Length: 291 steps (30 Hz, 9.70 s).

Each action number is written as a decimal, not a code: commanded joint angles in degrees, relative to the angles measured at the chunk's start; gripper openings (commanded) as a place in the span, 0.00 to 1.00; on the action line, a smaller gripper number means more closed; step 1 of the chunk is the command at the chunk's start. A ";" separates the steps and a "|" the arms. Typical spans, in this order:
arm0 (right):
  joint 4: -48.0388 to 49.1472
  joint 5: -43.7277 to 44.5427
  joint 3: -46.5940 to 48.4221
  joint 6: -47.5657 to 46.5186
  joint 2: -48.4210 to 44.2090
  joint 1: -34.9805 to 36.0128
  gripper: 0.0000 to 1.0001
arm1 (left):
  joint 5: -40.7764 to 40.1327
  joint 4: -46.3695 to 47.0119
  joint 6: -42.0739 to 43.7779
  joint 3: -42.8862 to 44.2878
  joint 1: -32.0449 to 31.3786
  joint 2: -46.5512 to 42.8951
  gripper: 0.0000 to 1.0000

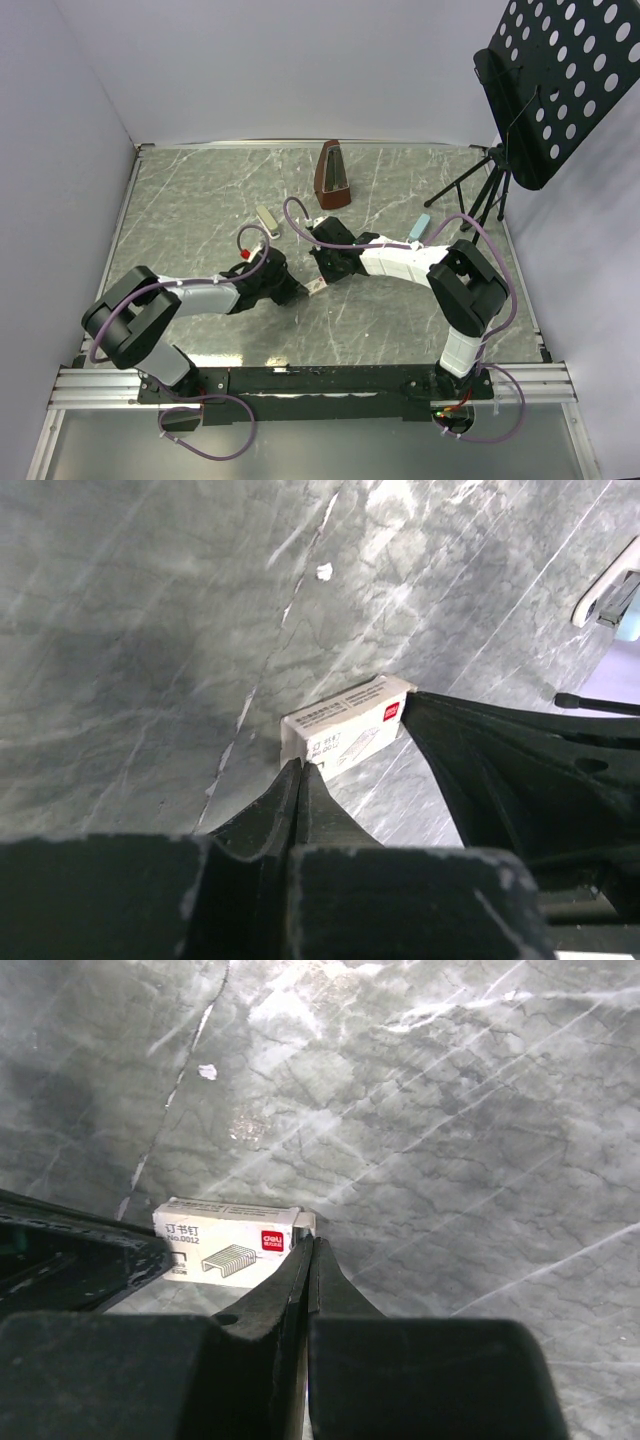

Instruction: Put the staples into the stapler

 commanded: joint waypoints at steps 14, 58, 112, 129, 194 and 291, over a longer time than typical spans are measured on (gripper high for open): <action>-2.31 5.38 1.57 0.34 -2.95 -0.06 0.00 | 1.71 8.66 0.74 -3.99 0.07 -4.34 0.12; -2.13 3.80 1.13 0.87 -3.30 0.03 0.00 | 1.97 21.32 3.38 -3.11 0.16 4.71 0.19; -5.82 11.97 -1.60 -2.12 -5.59 -3.31 0.00 | 3.29 28.44 3.65 -10.49 0.25 1.29 0.05; -5.04 12.59 -3.18 -1.50 -12.26 -4.28 0.54 | -2.23 18.79 6.71 -10.84 0.86 -10.92 0.83; 21.42 -9.03 26.53 -5.54 23.33 -1.64 0.53 | -25.54 -19.55 70.09 5.86 10.00 -62.26 0.99; 44.19 3.53 -29.55 0.78 -33.80 -7.09 1.00 | 1.97 -39.32 96.02 76.52 28.55 42.77 0.55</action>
